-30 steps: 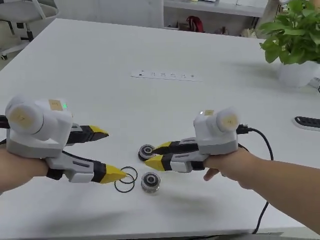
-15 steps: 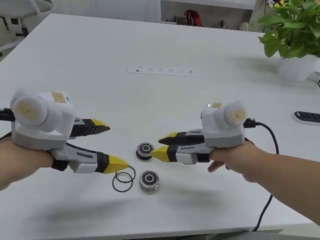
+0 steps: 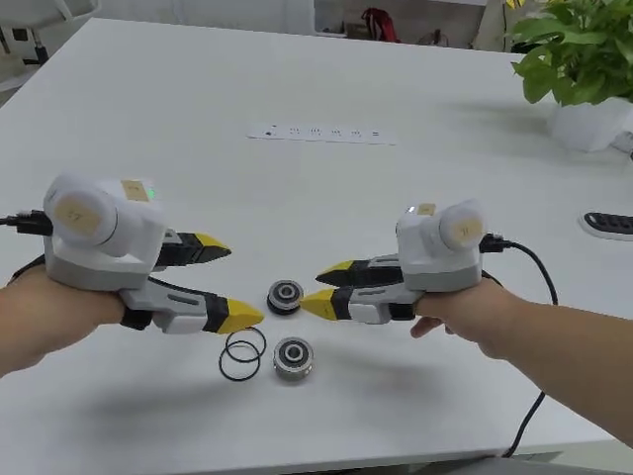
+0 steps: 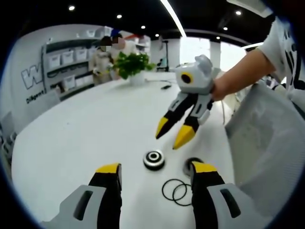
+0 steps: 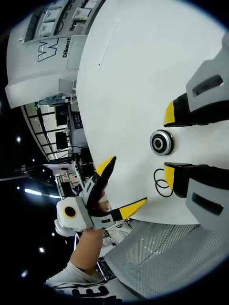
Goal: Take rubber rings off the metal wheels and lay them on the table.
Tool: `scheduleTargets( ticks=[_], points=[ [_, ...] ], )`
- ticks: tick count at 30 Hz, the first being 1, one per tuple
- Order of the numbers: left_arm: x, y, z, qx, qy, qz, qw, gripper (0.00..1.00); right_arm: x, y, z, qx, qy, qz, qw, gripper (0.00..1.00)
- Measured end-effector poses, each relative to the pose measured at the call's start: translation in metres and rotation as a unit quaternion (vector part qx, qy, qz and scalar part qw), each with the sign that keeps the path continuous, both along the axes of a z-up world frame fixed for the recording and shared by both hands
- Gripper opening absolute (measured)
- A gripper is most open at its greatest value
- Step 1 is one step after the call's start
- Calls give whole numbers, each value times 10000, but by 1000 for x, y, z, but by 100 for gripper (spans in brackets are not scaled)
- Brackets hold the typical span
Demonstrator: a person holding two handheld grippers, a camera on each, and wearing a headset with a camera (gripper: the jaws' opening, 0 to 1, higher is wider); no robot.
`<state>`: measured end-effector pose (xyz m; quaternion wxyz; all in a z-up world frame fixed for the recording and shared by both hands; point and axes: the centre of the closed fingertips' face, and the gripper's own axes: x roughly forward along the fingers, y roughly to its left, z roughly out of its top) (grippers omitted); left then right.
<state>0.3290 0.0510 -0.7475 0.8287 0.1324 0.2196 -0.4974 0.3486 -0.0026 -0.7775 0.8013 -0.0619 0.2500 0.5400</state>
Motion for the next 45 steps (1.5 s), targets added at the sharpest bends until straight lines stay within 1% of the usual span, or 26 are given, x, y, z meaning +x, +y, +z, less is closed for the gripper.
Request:
scheduleTargets(
  ticks=[9, 20, 26, 30, 33, 35, 38, 45],
  points=[
    [6, -9, -11, 56, 77, -44, 9999, 56, -1, 3, -9, -56, 28, 38, 10000, 26],
    [12, -22, -21, 126, 170, -126, 9997, 50, 1, 3, -14, -66, 50, 48, 10000, 27],
    [13, -28, -24, 118, 242, -177, 9995, 46, 1, 2, -15, -48, 73, 28, 10000, 27],
    [16, -33, -23, 29, 298, -169, 9994, 43, 1, 3, -15, -5, 60, 23, 10000, 27],
    [17, -36, -23, -27, 355, -171, 9992, 38, 0, 5, -15, 18, 66, 40, 10000, 27],
    [17, -39, -24, -19, 387, -216, 9990, 35, -1, 6, -15, 32, 73, 48, 10000, 27],
    [18, -41, -26, -33, 430, -191, 9989, 34, -1, 6, -16, 43, 75, 62, 9999, 26],
    [21, -44, -32, 71, 438, -212, 9988, 29, -1, 5, -17, 72, 98, 36, 9999, 26]
  ],
)
